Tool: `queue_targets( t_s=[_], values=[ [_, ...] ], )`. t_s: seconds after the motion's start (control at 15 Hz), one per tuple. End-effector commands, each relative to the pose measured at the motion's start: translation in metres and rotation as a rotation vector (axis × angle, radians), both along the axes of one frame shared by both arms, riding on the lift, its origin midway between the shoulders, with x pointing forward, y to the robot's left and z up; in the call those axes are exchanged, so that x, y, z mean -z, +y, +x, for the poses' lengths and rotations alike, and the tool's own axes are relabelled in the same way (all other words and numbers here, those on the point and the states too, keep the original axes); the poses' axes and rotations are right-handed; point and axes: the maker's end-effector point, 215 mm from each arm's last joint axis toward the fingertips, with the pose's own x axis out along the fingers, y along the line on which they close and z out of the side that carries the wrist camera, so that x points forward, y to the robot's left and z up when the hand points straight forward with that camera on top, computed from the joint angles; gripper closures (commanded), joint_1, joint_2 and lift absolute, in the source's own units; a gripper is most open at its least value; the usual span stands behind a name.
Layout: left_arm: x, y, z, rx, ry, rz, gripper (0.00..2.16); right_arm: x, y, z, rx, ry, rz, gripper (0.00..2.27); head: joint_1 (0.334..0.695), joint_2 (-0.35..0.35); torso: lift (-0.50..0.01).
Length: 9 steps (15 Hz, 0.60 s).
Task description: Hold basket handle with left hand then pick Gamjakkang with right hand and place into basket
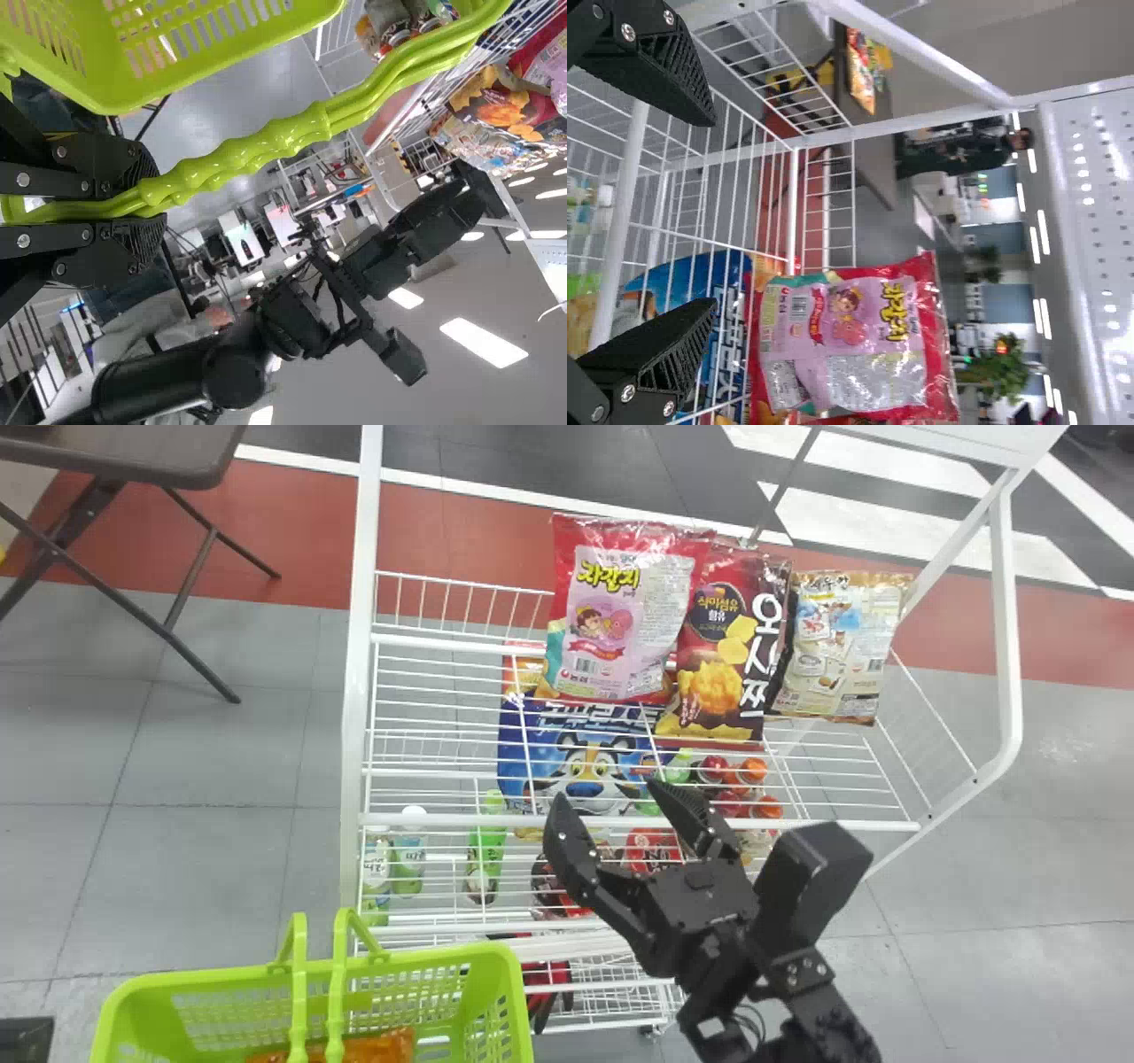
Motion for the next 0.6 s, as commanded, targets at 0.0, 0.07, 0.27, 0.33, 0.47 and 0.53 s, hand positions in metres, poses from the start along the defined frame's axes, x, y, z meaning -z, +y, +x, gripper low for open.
queue_targets(
  t_s=[0.0, 0.07, 0.27, 0.33, 0.47, 0.53],
  values=[
    [-0.0014, -0.0005, 0.0018, -0.001, -0.021, -0.007, 2.15, 0.0054, 0.0071, -0.0113, 0.029, -0.023, -0.012, 0.1, 0.695, -0.33, -0.02],
    [-0.0017, -0.0011, 0.0018, 0.0, -0.024, -0.008, 2.15, 0.0033, 0.007, -0.0142, 0.042, -0.039, -0.005, 0.1, 0.695, -0.335, -0.02],
    [-0.0046, -0.0006, 0.0026, 0.004, -0.044, -0.018, 2.15, 0.0005, 0.0085, -0.0165, 0.055, -0.051, 0.007, 0.1, 0.695, -0.332, -0.02],
    [-0.0054, -0.0001, 0.0024, 0.005, -0.045, -0.021, 2.15, 0.0021, 0.0075, -0.017, 0.06, -0.046, 0.007, 0.1, 0.695, -0.331, -0.02],
    [-0.0062, 0.0002, 0.0021, 0.008, -0.046, -0.023, 2.15, 0.0009, 0.0083, -0.0174, 0.059, -0.049, 0.008, 0.1, 0.695, -0.329, -0.02],
    [-0.0067, 0.0001, 0.0023, 0.008, -0.048, -0.023, 2.15, -0.0009, 0.0082, -0.0171, 0.059, -0.055, 0.008, 0.1, 0.695, -0.327, -0.02]
  ],
)
